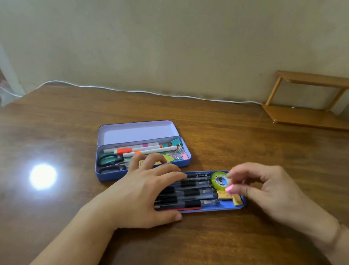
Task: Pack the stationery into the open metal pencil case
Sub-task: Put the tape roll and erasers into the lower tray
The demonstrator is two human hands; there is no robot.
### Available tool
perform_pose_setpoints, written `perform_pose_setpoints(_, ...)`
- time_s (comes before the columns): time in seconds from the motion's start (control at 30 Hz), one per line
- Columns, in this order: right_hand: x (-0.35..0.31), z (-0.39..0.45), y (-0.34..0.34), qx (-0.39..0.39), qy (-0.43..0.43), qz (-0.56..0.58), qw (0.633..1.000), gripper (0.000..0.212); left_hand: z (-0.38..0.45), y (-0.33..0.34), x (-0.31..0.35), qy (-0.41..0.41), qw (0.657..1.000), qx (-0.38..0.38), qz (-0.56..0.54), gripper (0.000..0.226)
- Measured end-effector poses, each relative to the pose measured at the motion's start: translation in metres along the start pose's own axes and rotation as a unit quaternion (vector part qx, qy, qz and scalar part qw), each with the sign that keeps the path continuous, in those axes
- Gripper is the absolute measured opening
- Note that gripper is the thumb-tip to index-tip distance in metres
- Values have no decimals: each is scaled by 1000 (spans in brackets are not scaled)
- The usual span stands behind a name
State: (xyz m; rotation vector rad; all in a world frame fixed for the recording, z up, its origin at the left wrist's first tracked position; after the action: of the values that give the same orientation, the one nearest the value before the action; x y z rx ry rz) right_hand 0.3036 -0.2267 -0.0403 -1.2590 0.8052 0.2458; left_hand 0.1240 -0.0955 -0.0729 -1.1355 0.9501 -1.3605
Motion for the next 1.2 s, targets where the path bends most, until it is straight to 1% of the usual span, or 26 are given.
perform_pose_setpoints(0.03,-2,-5,7,-16,-17,-21,1000,23,0,0,0,0,1000,1,0,72)
perform_pose_setpoints(0.1,-2,-7,13,-21,-44,-71,996,26,-1,0,1,-1,1000,-2,3,71)
perform_pose_setpoints(0.17,-2,-5,11,-31,-59,-78,995,29,-1,0,1,-4,1000,-4,2,71)
perform_pose_setpoints(0.23,-7,-5,14,-49,-98,-95,989,30,-1,0,1,-5,1000,-5,2,71)
perform_pose_setpoints(0.3,-11,-4,20,-53,-133,-118,983,29,0,0,2,-5,1000,-6,-1,70)
perform_pose_setpoints(0.33,-11,-3,23,-50,-132,-119,983,30,0,0,2,-5,1000,-6,-1,70)
perform_pose_setpoints(0.43,-6,0,22,-21,-110,-103,988,37,-1,-1,2,-5,1000,-3,-1,71)
perform_pose_setpoints(0.53,-4,-6,21,-9,-105,-88,991,38,-1,-1,2,-5,1000,-2,1,70)
perform_pose_setpoints(0.63,-2,-10,21,20,-89,-137,986,41,-1,0,2,-5,1000,-4,7,70)
perform_pose_setpoints(0.7,-2,-13,15,30,-100,-138,985,38,-1,-1,2,-5,1000,-1,10,72)
perform_pose_setpoints(0.73,-3,-14,11,20,-93,-118,988,35,-1,-2,3,-5,1000,-2,10,73)
perform_pose_setpoints(0.77,-2,-12,8,2,-73,-102,992,38,-2,-3,3,-7,1000,-4,11,75)
perform_pose_setpoints(0.8,0,-10,7,-26,-46,-100,994,54,-4,-4,2,-9,1000,-5,13,77)
perform_pose_setpoints(0.83,4,-7,10,-67,-17,-111,991,74,-6,-6,0,-12,1000,-5,16,79)
perform_pose_setpoints(0.87,8,-5,16,-112,16,-140,984,91,-9,-9,-2,-17,1000,-5,19,81)
perform_pose_setpoints(0.9,12,-4,23,-151,41,-170,973,101,-12,-12,-4,-23,999,-2,24,83)
perform_pose_setpoints(0.93,13,-2,29,-175,55,-188,965,107,-15,-16,-6,-30,999,1,31,84)
perform_pose_setpoints(0.97,14,0,33,-182,57,-196,962,109,-17,-18,-8,-36,999,1,38,85)
perform_pose_setpoints(1.03,12,6,35,-163,42,-192,967,107,-18,-20,-8,-38,998,-6,51,86)
perform_pose_setpoints(1.1,12,8,32,-142,31,-161,976,102,-17,-19,-7,-35,997,-18,65,86)
perform_pose_setpoints(1.2,17,7,30,-143,24,-121,982,97,-15,-18,-5,-31,996,-30,74,86)
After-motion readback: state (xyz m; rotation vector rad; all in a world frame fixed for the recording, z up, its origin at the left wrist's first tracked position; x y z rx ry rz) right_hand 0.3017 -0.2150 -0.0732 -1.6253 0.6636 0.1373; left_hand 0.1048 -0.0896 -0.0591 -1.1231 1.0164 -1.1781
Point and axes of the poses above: each hand's wrist, its own z-axis towards the middle knuckle, its own y-axis out of the palm, x = y × z, the point moved 7 cm from there along z, towards the middle knuckle, and after that the axes turned 12 degrees about y, right-handed, at the moved point
